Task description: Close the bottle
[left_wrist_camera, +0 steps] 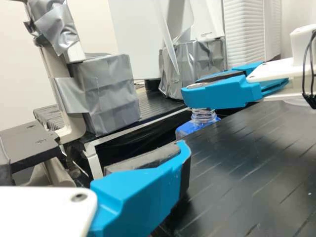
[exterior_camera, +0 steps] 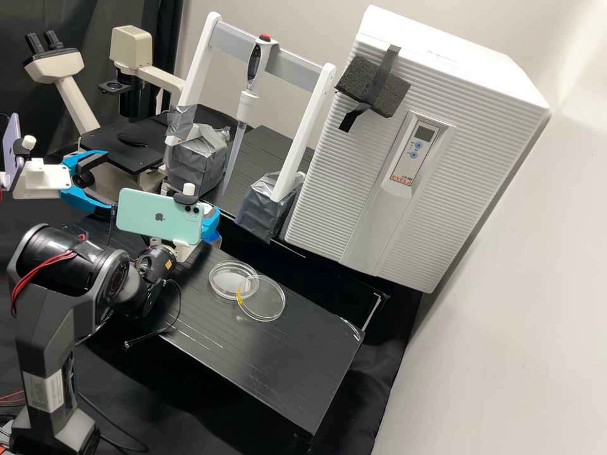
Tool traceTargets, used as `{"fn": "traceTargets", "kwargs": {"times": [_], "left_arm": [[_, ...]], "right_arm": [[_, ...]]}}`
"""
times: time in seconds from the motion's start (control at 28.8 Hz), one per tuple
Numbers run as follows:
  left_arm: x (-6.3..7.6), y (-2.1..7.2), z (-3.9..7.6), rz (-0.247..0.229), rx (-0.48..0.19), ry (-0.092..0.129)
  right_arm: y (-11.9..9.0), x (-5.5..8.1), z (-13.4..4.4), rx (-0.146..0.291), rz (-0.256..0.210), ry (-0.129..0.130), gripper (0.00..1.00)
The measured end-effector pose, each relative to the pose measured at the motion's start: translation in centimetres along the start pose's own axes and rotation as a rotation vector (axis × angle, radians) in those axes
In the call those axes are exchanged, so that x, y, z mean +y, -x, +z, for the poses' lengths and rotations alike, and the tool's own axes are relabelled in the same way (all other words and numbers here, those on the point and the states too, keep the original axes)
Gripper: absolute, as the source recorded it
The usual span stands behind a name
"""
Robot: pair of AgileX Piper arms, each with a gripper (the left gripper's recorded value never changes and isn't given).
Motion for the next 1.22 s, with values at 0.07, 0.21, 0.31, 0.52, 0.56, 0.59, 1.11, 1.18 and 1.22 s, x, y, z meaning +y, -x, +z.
{"fn": "traceTargets", "kwargs": {"times": [0.07,0.21,0.31,0.52,0.56,0.59,1.11,1.18,1.22], "left_arm": [[0.0,0.0,0.0,0.0,0.0,0.0],[0.0,0.0,0.0,0.0,0.0,0.0],[0.0,0.0,0.0,0.0,0.0,0.0],[0.0,0.0,0.0,0.0,0.0,0.0],[0.0,0.0,0.0,0.0,0.0,0.0],[0.0,0.0,0.0,0.0,0.0,0.0],[0.0,0.0,0.0,0.0,0.0,0.0],[0.0,0.0,0.0,0.0,0.0,0.0],[0.0,0.0,0.0,0.0,0.0,0.0]], "right_arm": [[0.0,0.0,0.0,0.0,0.0,0.0,0.0],[0.0,0.0,0.0,0.0,0.0,0.002,0.0],[0.1,-0.1,0.1,-0.005,-0.002,0.002,0.0],[0.6,-0.3,0.5,-0.022,-0.015,0.001,0.0],[0.7,-0.2,0.5,-0.021,-0.014,0.001,0.0],[0.7,-0.2,0.4,-0.019,-0.011,0.001,0.0],[1.0,-0.3,0.2,-0.011,-0.019,0.001,1.0],[1.1,-0.4,0.1,-0.008,-0.022,0.001,1.0],[1.1,-0.4,0.1,-0.008,-0.022,0.001,1.0]]}}
